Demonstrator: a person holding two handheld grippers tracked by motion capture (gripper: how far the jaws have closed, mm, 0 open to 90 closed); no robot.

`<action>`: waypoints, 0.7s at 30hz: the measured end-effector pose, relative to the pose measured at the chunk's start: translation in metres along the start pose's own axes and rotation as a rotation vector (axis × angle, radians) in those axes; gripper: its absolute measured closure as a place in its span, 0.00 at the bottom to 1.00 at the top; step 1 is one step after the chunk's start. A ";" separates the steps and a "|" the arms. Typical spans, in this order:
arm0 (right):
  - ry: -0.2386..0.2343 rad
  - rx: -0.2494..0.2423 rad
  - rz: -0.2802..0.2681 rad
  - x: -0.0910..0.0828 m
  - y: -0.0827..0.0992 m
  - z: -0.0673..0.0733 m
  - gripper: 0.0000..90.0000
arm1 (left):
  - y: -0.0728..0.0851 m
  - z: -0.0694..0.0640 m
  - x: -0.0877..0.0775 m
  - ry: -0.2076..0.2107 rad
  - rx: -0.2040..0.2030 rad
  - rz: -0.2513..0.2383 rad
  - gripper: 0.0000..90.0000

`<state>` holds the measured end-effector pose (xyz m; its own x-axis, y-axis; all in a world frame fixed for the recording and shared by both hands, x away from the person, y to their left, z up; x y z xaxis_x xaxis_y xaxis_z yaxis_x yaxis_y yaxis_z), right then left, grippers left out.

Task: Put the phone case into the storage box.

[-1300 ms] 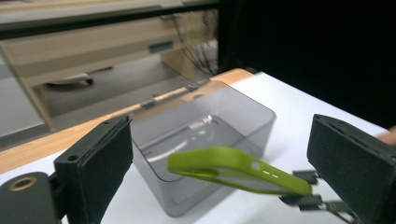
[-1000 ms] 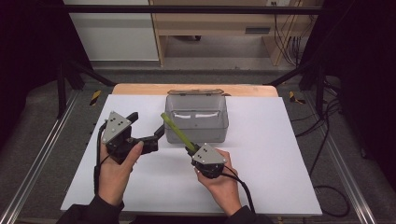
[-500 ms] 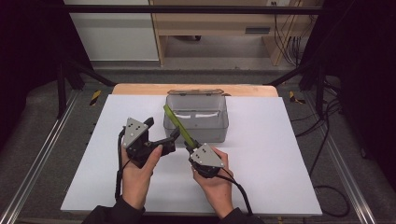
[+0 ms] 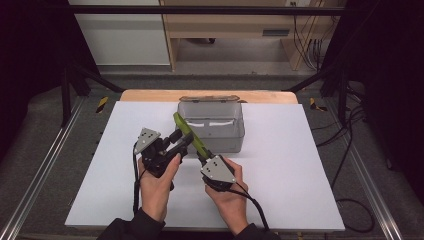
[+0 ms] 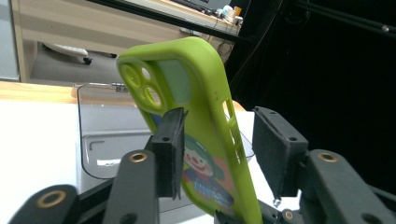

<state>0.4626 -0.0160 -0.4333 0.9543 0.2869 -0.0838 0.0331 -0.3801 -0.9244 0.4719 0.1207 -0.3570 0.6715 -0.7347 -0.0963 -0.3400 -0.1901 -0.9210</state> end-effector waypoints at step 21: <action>0.007 -0.026 -0.014 -0.001 -0.002 0.018 0.86 | 0.006 0.014 0.001 -0.005 -0.105 -0.028 0.71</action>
<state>0.4562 0.0005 -0.4379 0.9558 0.2862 -0.0677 0.0545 -0.3986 -0.9155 0.4800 0.1280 -0.3680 0.6852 -0.7246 -0.0733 -0.3882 -0.2782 -0.8786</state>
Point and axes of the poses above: each handheld gripper's, and its own axes: x roughly forward along the jaws, y roughly out of its underside, z roughly to its left, the point moved 4 cm from there along x, roughly forward along the jaws, and after that the axes turned 15 degrees about y, right-handed, at the moved point
